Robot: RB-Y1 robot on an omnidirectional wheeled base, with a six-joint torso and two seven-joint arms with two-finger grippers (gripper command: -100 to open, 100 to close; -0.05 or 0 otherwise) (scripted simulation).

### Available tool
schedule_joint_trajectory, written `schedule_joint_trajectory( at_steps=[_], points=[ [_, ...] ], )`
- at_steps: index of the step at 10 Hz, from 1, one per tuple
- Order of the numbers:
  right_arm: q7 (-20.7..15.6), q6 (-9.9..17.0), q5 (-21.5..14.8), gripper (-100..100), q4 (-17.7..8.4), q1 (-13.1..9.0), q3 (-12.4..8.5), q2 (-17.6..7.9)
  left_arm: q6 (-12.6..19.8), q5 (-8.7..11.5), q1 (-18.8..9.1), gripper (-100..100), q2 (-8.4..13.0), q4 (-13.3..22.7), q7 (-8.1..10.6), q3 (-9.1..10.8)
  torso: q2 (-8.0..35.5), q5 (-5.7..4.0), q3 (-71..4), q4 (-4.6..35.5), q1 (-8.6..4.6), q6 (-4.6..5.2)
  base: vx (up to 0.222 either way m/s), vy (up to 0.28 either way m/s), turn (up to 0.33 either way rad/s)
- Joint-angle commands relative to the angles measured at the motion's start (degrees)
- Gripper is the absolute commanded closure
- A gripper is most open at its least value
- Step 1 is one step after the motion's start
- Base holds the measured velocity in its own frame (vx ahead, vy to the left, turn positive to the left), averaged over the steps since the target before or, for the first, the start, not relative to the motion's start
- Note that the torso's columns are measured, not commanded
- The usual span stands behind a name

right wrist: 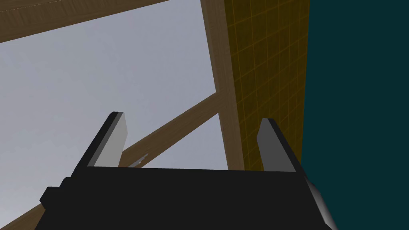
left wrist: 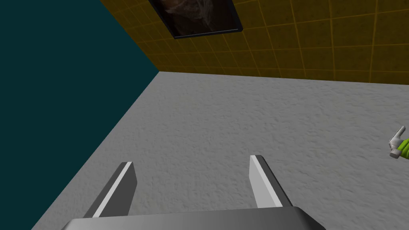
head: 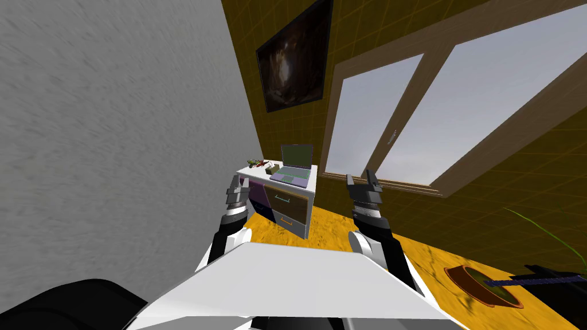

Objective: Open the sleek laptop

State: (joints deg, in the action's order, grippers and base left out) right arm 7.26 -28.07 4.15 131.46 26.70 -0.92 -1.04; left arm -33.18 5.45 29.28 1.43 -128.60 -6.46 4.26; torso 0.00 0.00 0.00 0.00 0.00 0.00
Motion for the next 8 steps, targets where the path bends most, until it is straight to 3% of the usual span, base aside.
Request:
schedule_joint_trajectory(
  at_steps=[1, 8],
  points=[
    [0.0, 0.0, 0.0, 0, 0.0, 0.0, 0.0, 0.0, 0.0, 0.0, 0.0, 0, 0.0, 0.0, 0.00, 0.00, 2.3, 0.00, -4.7, 2.3, 0.00, 0.00, 0.000, 0.000, 0.000],
    [0.0, 0.0, 0.0, 0, 0.0, 0.0, 0.0, 0.0, 0.0, 0.0, 0.0, 0, 0.0, 0.0, 0.00, 0.00, 31.2, 0.00, -62.3, 31.1, 0.00, 0.00, 0.000, 0.000, 0.000]
  ],
)
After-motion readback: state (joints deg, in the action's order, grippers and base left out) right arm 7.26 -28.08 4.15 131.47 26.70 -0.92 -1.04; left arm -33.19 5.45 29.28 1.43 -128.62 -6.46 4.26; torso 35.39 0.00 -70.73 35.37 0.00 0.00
